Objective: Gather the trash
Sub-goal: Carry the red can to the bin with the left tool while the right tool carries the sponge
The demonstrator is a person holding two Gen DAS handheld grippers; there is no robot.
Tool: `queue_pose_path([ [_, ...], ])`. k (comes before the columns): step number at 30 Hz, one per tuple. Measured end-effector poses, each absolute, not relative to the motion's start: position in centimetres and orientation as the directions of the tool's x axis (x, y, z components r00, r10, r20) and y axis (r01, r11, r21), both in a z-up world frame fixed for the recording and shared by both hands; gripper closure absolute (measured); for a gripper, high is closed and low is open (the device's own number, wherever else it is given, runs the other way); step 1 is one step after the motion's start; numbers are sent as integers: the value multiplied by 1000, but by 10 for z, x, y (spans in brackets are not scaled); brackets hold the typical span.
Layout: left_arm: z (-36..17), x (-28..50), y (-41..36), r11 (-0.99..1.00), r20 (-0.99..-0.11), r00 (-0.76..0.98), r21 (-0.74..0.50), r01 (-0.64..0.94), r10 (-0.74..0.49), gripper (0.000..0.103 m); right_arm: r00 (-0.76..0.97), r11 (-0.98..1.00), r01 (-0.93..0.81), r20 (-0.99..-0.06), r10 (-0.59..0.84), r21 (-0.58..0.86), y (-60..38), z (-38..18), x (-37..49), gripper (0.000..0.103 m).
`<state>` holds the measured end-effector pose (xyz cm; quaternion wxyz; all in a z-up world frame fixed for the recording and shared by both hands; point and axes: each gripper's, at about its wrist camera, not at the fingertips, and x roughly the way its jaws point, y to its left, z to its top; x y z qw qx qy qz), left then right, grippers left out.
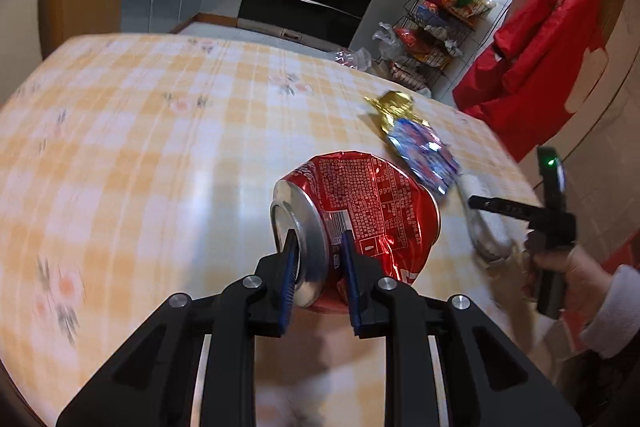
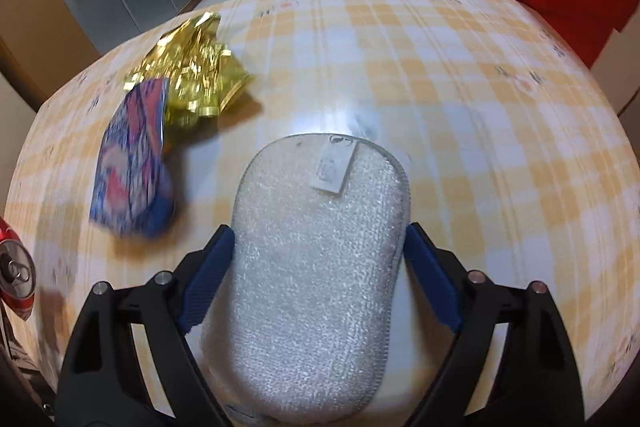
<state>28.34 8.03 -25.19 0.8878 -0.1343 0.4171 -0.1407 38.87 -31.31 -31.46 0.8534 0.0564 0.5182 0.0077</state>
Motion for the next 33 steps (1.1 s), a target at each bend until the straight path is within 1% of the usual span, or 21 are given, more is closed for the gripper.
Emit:
queue_pose_path([
  [7, -248, 217, 59, 911, -691, 605, -380, 162, -396, 82, 490, 994, -94, -867, 87, 47, -309, -308, 320, 18],
  [10, -241, 196, 57, 913, -684, 615, -374, 165, -391, 82, 518, 991, -92, -845, 131, 97, -308, -298, 298, 18],
  [13, -230, 178, 57, 923, -676, 637, -346, 170, -371, 82, 562, 979, -84, -803, 199, 184, -304, -281, 274, 19],
  [17, -217, 153, 66, 929, -667, 658, -341, 148, -349, 82, 614, 964, -113, -746, 260, 242, -290, -253, 248, 19],
  [20, -209, 136, 76, 930, -659, 673, -347, 124, -336, 82, 640, 957, -154, -713, 287, 247, -278, -235, 227, 19],
  [33, -183, 71, 101, 935, -626, 727, -348, 64, -283, 82, 662, 920, -257, -640, 391, 296, -242, -194, 143, 19],
])
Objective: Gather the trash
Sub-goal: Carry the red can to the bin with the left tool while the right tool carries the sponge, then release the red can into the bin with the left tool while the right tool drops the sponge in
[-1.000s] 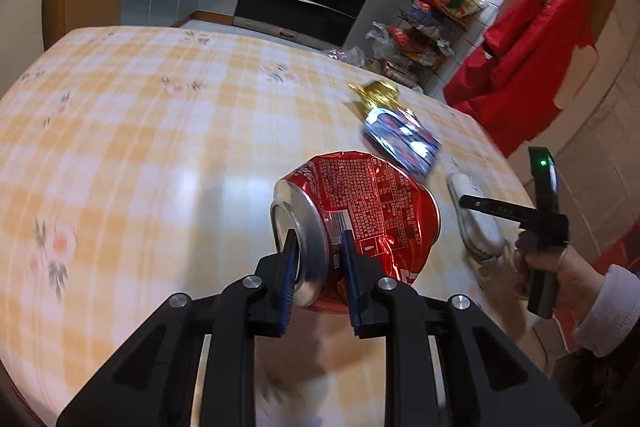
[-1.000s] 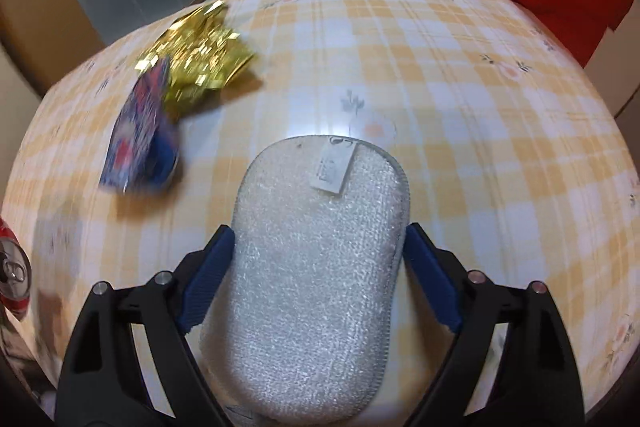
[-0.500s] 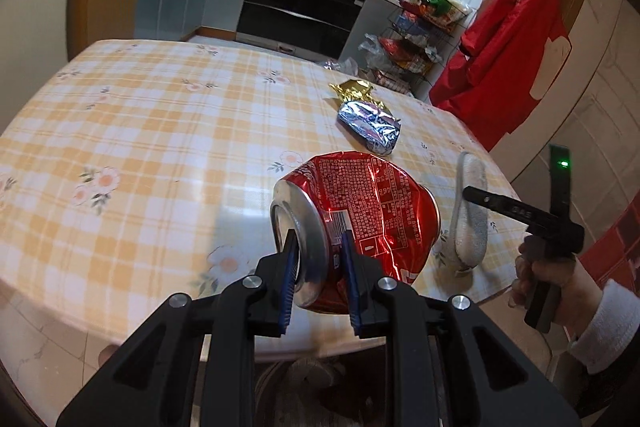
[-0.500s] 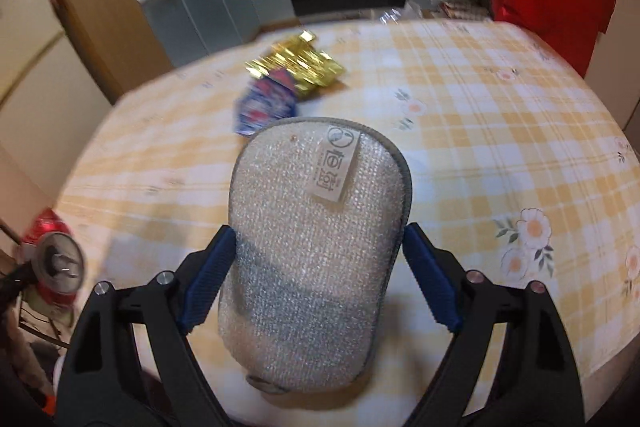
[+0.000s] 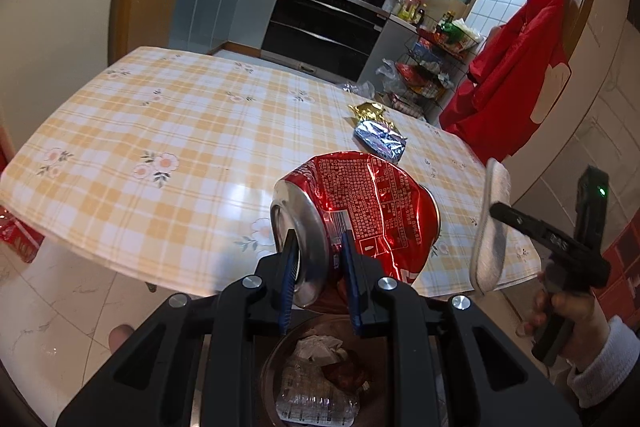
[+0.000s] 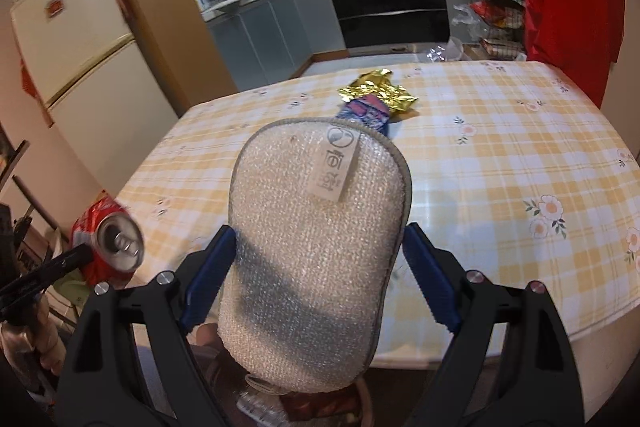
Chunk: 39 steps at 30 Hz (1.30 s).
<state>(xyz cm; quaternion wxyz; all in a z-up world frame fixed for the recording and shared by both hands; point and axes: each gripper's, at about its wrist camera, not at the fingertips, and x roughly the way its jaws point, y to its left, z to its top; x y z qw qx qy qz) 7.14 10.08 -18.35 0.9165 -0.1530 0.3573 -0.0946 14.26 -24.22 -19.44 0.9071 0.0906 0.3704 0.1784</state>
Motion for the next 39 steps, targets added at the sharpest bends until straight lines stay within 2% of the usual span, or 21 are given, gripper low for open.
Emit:
queue_pose_path([
  [14, -163, 28, 110, 941, -591, 762, -331, 69, -264, 82, 593, 894, -306, -669, 447, 326, -214, -211, 55, 19],
  [17, -165, 20, 109, 941, -590, 763, -331, 68, -263, 82, 554, 887, -317, -693, 461, 337, -207, -220, 48, 17],
  [19, -167, 16, 109, 942, -594, 760, -330, 67, -262, 82, 540, 884, -322, -701, 467, 340, -203, -225, 45, 10],
  [26, -172, 9, 109, 942, -604, 752, -329, 67, -264, 82, 592, 899, -286, -676, 438, 333, -209, -215, 44, 6],
  [39, -191, 7, 65, 942, -659, 680, -296, 157, -320, 81, 710, 913, -136, -605, 360, 384, -268, -198, 46, 6],
])
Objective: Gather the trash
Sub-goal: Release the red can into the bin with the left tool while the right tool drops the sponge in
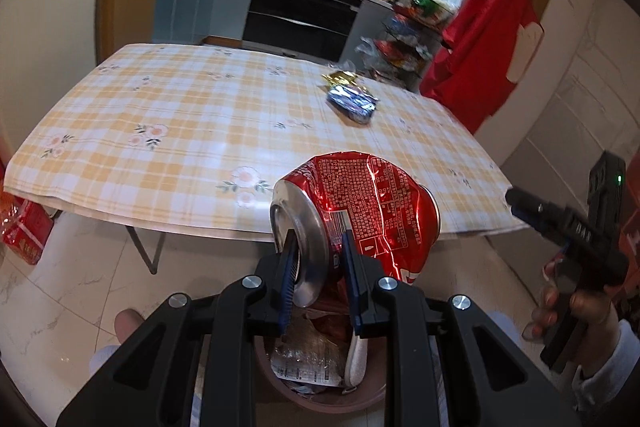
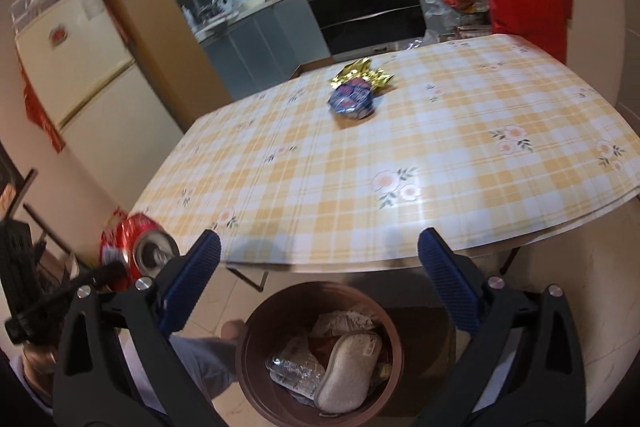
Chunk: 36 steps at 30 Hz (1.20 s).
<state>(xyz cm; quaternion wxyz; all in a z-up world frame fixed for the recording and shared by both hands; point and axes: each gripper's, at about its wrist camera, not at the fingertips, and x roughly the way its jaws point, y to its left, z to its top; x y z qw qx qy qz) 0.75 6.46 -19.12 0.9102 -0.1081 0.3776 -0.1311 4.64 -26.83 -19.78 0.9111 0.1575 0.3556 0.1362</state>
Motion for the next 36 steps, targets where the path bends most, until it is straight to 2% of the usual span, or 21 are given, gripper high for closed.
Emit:
queue_pose_path([
  [8, -190, 20, 27, 934, -666, 654, -256, 250, -358, 81, 724, 917, -97, -604, 332, 388, -290, -202, 42, 6],
  [10, -191, 25, 16, 924, -669, 638, -252, 287, -380, 66, 726, 917, -91, -605, 328, 388, -292, -203, 41, 6],
  [11, -192, 26, 13, 921, -671, 632, -250, 298, -387, 49, 725, 918, -88, -607, 326, 388, -294, -204, 40, 6],
  [17, -198, 26, 16, 926, -675, 634, -257, 278, -378, 39, 715, 921, -75, -623, 317, 382, -295, -209, 41, 6],
  [24, -207, 31, 40, 955, -708, 641, -246, 166, -294, 16, 702, 938, -72, -651, 289, 339, -287, -214, 44, 6],
  [27, -210, 35, 50, 965, -721, 645, -234, 118, -254, 12, 693, 948, -70, -668, 270, 311, -284, -217, 45, 6],
  [36, -209, 47, 63, 974, -734, 648, -217, 63, -206, 11, 680, 963, -68, -694, 235, 260, -280, -222, 54, 6],
])
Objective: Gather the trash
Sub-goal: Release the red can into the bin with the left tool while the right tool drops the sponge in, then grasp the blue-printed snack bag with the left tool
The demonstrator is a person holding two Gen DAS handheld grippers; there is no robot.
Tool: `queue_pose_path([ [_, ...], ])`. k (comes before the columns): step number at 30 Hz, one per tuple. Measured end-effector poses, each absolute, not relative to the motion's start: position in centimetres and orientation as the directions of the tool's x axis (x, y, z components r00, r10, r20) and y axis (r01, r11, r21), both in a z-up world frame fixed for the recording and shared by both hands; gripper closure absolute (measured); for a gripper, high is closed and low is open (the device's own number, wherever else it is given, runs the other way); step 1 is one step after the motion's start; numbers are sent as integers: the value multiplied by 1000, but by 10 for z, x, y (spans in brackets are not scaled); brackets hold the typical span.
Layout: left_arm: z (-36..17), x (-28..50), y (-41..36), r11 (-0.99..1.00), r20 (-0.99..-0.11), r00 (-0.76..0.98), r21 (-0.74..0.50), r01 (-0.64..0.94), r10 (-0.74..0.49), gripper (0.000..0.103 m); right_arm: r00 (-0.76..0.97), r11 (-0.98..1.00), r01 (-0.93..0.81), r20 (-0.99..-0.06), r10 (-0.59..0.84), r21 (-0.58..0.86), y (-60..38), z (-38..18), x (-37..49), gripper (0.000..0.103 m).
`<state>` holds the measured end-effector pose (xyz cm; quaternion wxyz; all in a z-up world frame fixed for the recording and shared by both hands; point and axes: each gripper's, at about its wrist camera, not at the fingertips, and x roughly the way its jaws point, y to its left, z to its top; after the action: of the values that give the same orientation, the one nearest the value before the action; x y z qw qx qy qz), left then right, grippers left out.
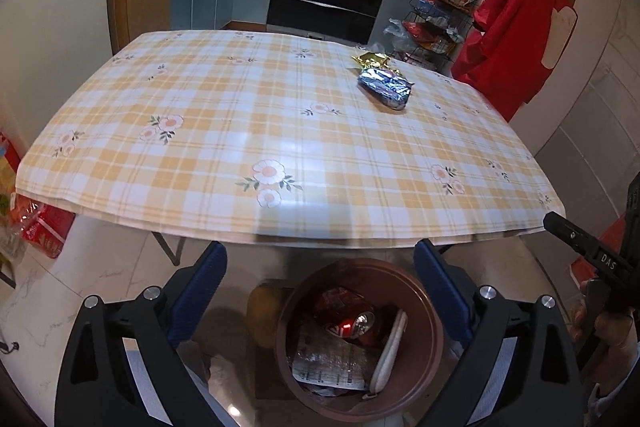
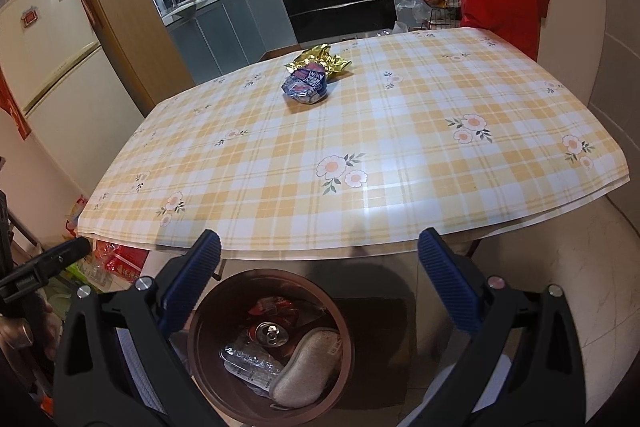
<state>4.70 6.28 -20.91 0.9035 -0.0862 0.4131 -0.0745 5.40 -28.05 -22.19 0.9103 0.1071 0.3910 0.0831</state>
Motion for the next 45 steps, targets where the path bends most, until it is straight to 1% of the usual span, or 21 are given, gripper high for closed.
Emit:
queue_pose_path([
  [9, -207, 69, 62, 976, -743, 640, -211, 52, -195, 11, 664, 967, -63, -713, 225, 247, -285, -228, 73, 6],
  [15, -213, 107, 48, 974, -762, 610, -208, 84, -215, 11, 653, 973, -49, -730, 201, 224, -294, -238, 93, 6],
  [21, -222, 184, 10, 963, -779, 567, -227, 143, -268, 11, 637, 979, -33, -750, 177, 202, -314, -250, 135, 6],
  [23, -226, 220, -11, 963, -783, 560, -222, 155, -271, 11, 639, 981, -26, -751, 166, 195, -321, -252, 151, 6],
  [26, -231, 277, -46, 966, -787, 561, -202, 161, -258, 8, 646, 981, -11, -747, 157, 196, -335, -254, 174, 6],
  [29, -238, 327, -86, 975, -780, 590, -124, 183, -210, 8, 654, 980, 9, -743, 146, 201, -350, -256, 193, 6],
  [32, -248, 362, -133, 969, -752, 648, 56, 242, -118, 8, 655, 978, 27, -742, 140, 208, -363, -260, 209, 6],
  [33, -251, 371, -143, 964, -749, 655, 89, 251, -102, 8, 655, 977, 32, -743, 138, 209, -367, -262, 213, 6],
  [35, -258, 388, -155, 961, -752, 654, 118, 250, -77, 8, 652, 977, 41, -746, 131, 208, -375, -266, 222, 6],
  [39, -271, 424, -171, 975, -776, 631, 145, 168, 7, 8, 648, 976, 58, -752, 121, 208, -386, -272, 236, 6],
  [43, -293, 447, -194, 948, -784, 607, 277, 156, 129, 8, 642, 972, 74, -756, 126, 224, -392, -275, 245, 6],
  [45, -299, 446, -196, 932, -777, 610, 320, 171, 155, 8, 640, 972, 72, -757, 129, 226, -392, -276, 250, 6],
])
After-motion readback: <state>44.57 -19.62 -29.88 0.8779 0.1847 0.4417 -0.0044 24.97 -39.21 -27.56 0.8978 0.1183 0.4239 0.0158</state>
